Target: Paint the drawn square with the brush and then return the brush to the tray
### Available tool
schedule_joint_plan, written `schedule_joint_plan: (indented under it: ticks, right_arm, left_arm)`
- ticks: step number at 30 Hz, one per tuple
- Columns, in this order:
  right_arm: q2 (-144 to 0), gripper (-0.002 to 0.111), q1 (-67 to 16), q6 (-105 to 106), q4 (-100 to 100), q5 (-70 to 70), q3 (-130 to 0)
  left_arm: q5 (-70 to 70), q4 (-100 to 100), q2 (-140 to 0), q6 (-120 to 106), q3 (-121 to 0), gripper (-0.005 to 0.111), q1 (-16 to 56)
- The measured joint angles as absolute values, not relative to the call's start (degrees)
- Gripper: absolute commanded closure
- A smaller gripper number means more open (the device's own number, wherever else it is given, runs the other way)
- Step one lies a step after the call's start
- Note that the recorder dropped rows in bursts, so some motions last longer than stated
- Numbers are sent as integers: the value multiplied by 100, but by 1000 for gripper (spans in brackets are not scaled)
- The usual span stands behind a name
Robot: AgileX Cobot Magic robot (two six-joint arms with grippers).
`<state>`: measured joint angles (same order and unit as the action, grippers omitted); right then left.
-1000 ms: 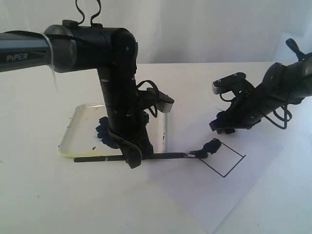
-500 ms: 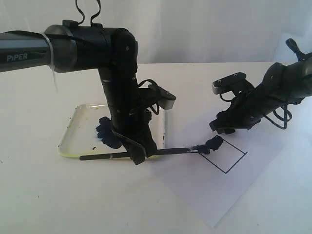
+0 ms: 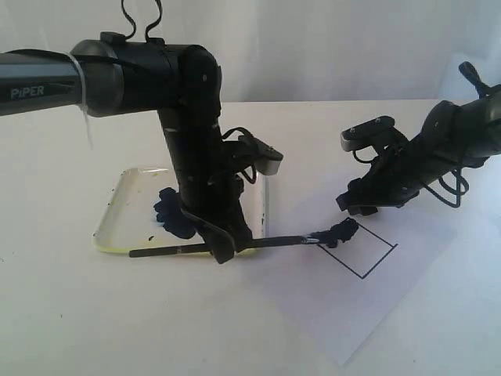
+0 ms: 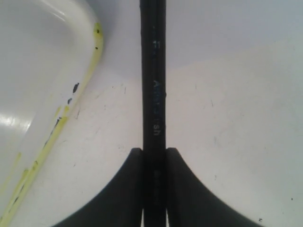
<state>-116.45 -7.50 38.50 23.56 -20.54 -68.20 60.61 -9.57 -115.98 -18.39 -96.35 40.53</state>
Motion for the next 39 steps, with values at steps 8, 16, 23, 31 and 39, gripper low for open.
schedule_joint_plan:
  ticks: [8, 16, 23, 31, 39]
  right_arm:
    - [-11645, 53, -750, 4000, 2347, -2054, -6820]
    - [-11645, 53, -750, 4014, 2347, -2054, -6820]
    - [-11645, 53, -750, 4014, 2347, -2054, -6820]
    - [-11645, 53, -750, 4021, 2347, -2054, -6820]
    - [-11645, 53, -750, 4021, 2347, -2054, -6820]
  left_arm:
    - [5730, -1174, -11598, -1878, -9635, 107, 4053]
    - [5940, -1206, -11598, -1903, -9635, 107, 4053]
    - [5812, -1218, -11663, -1903, -9635, 107, 4053]
    - [6064, -1192, -11822, -1906, -9635, 107, 4053]
    - [6360, -964, -11730, -1929, -9635, 107, 4053]
